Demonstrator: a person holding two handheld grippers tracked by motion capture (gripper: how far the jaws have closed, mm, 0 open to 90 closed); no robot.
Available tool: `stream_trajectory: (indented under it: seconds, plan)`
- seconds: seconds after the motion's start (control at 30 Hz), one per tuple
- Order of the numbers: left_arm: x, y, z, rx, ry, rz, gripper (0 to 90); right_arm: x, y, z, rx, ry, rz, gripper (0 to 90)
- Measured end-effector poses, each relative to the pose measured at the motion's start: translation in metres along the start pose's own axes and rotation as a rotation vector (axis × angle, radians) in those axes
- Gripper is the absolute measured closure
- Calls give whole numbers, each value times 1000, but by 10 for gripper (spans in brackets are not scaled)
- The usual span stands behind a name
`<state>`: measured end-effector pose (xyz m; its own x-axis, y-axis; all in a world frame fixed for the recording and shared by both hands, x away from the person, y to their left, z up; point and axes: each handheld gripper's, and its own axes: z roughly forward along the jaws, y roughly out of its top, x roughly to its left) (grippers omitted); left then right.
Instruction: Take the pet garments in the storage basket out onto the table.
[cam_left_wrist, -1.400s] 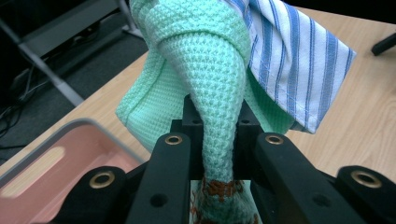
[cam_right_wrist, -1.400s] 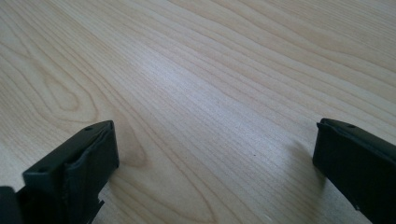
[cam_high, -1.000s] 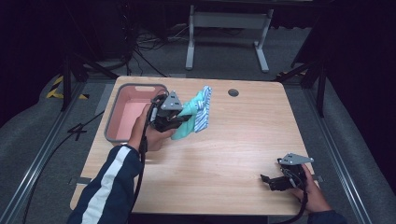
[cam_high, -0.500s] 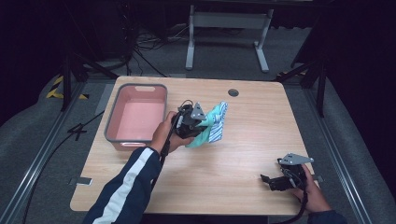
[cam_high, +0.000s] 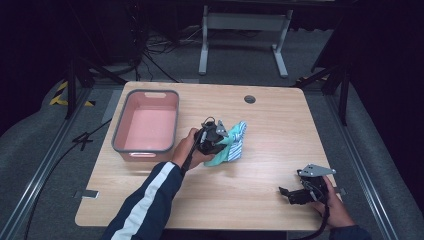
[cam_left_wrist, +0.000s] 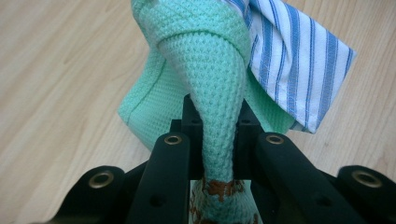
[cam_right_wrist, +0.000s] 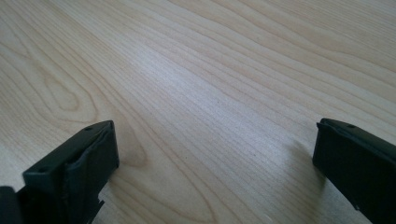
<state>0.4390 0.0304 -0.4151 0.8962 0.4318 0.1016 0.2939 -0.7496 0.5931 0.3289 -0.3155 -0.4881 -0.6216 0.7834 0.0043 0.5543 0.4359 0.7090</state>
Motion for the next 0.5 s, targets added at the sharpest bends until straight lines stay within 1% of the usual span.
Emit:
stream_trajectory:
  seconds: [0.07, 0.1, 0.13, 0.17, 0.2, 0.3, 0.33, 0.5]
  plan:
    - [-2, -1, 7, 6, -5, -8, 797, 0, 0, 0, 0, 0, 0, 5]
    - [-2, -1, 7, 6, -5, -8, 793, 0, 0, 0, 0, 0, 0, 5]
    - [-3, -1, 10, 9, -1, -11, 793, 0, 0, 0, 0, 0, 0, 5]
    - [-4, -2, 13, 5, 0, -6, 786, 0, 0, 0, 0, 0, 1, 5]
    - [-6, -3, 16, 0, 0, -15, 785, 0, 0, 0, 0, 0, 0, 5]
    - [-9, -6, 25, -4, -9, -23, 784, 0, 0, 0, 0, 0, 0, 5]
    - [-9, -6, 25, -4, -9, -23, 784, 0, 0, 0, 0, 0, 0, 5]
    - [-12, -7, 33, 17, -17, -22, 764, 0, 0, 0, 0, 0, 1, 4]
